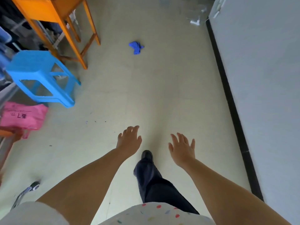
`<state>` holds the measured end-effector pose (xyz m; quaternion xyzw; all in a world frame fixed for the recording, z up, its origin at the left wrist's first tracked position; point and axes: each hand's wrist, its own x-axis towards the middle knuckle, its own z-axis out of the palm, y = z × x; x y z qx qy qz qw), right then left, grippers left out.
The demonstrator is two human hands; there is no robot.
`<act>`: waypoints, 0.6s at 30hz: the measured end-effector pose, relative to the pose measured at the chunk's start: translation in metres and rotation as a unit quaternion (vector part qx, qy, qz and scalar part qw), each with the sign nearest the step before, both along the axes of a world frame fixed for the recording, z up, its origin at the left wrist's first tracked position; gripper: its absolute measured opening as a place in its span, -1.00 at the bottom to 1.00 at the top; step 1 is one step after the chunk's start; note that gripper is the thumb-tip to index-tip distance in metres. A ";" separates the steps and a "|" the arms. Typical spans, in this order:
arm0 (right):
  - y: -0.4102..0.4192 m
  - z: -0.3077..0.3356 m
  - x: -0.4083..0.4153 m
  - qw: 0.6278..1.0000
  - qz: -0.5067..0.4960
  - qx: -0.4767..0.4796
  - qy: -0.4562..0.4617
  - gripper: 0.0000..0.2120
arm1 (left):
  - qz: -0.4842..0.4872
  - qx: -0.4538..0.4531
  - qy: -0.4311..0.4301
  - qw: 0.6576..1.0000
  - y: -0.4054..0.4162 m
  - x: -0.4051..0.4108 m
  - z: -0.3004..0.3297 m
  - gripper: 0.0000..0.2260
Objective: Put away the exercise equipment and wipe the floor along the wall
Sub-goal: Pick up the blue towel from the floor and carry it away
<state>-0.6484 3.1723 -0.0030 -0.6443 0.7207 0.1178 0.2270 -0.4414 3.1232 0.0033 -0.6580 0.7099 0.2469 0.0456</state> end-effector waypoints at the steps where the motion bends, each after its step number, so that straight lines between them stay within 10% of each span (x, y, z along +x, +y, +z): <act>1: -0.022 -0.004 0.005 1.000 0.010 0.000 0.000 -0.51 | 0.006 0.001 -0.002 1.000 -0.020 0.007 -0.003 -0.57; 18: -0.396 -0.002 0.167 0.987 0.157 -0.019 -0.013 -0.53 | 0.153 0.048 -0.039 0.986 -0.308 0.184 -0.014 -0.52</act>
